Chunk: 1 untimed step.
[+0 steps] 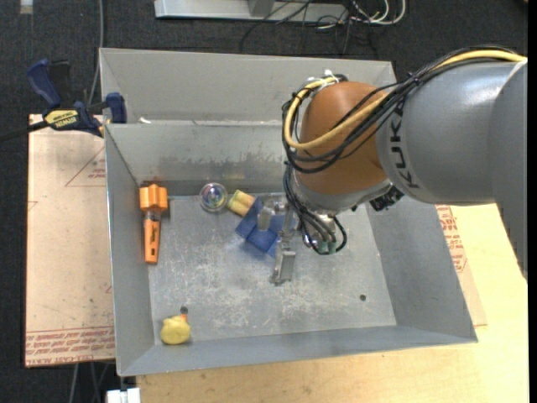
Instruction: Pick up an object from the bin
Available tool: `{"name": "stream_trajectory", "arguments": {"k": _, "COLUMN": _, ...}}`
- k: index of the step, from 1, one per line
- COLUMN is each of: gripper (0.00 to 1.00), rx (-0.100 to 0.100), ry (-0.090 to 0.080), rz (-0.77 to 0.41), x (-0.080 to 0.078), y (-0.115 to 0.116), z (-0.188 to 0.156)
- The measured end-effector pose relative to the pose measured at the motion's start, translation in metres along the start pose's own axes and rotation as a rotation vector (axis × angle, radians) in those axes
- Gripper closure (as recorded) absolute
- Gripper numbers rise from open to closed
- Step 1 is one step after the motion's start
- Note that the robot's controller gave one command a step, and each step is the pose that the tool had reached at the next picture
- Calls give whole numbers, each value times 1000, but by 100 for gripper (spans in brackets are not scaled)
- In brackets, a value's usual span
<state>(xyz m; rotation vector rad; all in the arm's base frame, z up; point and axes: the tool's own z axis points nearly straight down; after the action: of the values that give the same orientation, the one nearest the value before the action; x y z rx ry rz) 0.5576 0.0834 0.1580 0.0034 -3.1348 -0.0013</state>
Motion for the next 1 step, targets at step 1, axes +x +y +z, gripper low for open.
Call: {"name": "stream_trajectory", "arguments": {"k": 1, "gripper": 0, "rx": 2, "ry": -2, "rz": -120, "x": -40, "y": -66, "z": 32}}
